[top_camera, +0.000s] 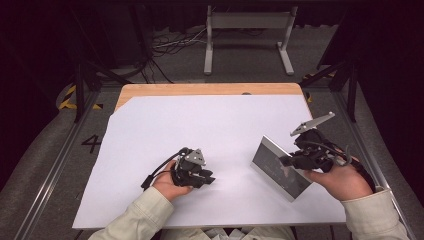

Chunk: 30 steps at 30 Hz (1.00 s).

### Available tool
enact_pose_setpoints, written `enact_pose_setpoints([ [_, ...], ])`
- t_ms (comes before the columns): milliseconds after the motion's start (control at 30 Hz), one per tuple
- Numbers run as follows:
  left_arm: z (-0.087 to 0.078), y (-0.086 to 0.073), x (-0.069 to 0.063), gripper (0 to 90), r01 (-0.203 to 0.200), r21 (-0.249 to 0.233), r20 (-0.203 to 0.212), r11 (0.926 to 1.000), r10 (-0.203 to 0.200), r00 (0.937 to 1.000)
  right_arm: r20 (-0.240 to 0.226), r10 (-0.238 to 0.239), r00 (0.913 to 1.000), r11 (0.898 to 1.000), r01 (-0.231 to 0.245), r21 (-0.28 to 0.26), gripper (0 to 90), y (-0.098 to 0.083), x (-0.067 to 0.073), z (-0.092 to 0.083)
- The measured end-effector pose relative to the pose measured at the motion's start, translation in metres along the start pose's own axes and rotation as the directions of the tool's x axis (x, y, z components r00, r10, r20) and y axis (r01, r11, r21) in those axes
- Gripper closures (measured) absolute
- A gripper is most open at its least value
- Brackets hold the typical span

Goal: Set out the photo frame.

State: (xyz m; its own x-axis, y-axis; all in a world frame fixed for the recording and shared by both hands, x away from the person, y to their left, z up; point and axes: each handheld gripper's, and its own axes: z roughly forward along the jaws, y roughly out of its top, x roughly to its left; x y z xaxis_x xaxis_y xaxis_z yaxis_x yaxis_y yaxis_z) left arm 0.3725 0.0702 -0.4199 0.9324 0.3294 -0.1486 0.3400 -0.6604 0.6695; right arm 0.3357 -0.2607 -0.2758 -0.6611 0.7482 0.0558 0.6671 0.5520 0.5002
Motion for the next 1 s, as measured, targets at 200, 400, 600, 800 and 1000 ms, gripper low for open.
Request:
enact_pose_setpoints([
  [200, -0.007, -0.008, 0.004, 71.8, 0.026, -0.007, -0.022, 0.9996, -0.027, 0.9994, -0.014, -0.038, 0.9992, 0.999, 0.038, 0.0, 83.2, 0.013, -0.001, 0.003],
  [400, -0.015, -0.015, 0.008, 71.7, 0.044, -0.016, -0.046, 0.9989, -0.045, 0.998, -0.034, -0.09, 0.9953, 0.996, 0.09, -0.001, 83.1, 0.024, -0.001, 0.007],
  [600, -0.018, -0.017, 0.01, 71.7, 0.062, -0.024, -0.055, 0.9978, -0.063, 0.9965, -0.049, -0.182, 0.982, 0.983, 0.183, -0.002, 83.1, 0.034, -0.001, 0.011],
  [800, -0.018, -0.018, 0.012, 71.8, 0.066, -0.028, -0.057, 0.9974, -0.067, 0.9961, -0.059, -0.246, 0.9674, 0.969, 0.247, -0.001, 83.1, 0.043, 0.001, 0.013],
  [1000, -0.02, -0.019, 0.013, 71.7, 0.069, -0.029, -0.059, 0.9972, -0.071, 0.9957, -0.075, -0.328, 0.9416, 0.945, 0.326, -0.035, 83.1, 0.051, 0.002, 0.015],
])
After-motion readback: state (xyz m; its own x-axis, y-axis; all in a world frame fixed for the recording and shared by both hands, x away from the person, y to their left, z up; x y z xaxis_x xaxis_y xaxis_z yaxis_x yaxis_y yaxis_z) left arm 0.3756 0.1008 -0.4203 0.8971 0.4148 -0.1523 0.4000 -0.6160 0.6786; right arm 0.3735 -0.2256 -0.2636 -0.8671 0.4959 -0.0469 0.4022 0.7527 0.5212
